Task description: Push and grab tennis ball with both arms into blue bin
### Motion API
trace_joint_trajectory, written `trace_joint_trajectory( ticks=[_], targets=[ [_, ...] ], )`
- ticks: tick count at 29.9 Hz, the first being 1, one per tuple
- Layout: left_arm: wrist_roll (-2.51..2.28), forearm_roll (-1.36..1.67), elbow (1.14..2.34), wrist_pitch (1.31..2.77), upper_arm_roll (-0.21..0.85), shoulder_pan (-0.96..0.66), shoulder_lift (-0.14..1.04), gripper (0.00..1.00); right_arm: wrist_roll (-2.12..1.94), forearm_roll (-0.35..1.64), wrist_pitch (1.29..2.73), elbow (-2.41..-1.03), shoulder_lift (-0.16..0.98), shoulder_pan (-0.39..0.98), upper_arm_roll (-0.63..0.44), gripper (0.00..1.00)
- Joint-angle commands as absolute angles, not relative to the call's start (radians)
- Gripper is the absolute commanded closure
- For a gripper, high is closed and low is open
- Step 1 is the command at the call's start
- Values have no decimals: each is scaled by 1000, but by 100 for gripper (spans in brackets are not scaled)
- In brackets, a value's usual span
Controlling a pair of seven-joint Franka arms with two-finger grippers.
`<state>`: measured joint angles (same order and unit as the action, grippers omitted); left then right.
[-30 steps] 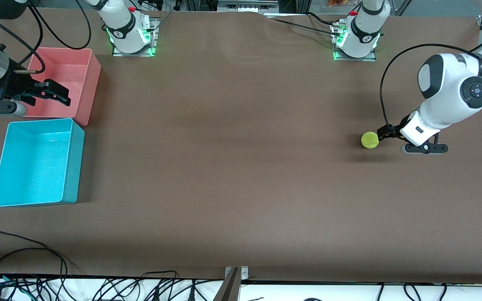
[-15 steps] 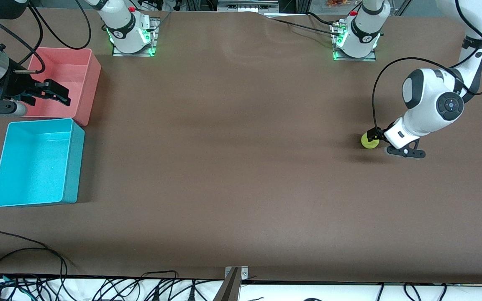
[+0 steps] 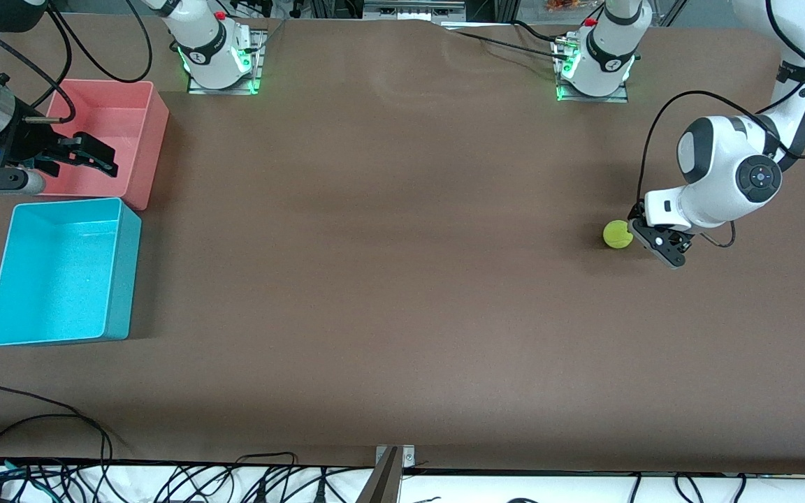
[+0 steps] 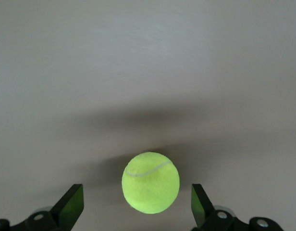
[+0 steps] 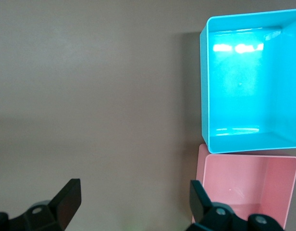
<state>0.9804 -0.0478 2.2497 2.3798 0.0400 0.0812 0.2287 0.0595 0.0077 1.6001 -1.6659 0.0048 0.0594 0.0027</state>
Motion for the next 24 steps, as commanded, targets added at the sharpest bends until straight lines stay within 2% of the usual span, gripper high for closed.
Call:
trace_joint_trajectory(
  ticks=[1, 7, 24],
  targets=[
    [1178, -139, 2253, 2413, 43, 92, 213, 85, 46, 20, 1583, -1644, 9, 60, 0, 0],
    [1296, -216, 2255, 2437, 43, 100, 225, 100, 46, 20, 1583, -1644, 9, 61, 0, 0],
    [1371, -232, 2279, 2551, 40, 146, 308, 100, 46, 18, 1582, -1644, 9, 61, 0, 0]
  ],
)
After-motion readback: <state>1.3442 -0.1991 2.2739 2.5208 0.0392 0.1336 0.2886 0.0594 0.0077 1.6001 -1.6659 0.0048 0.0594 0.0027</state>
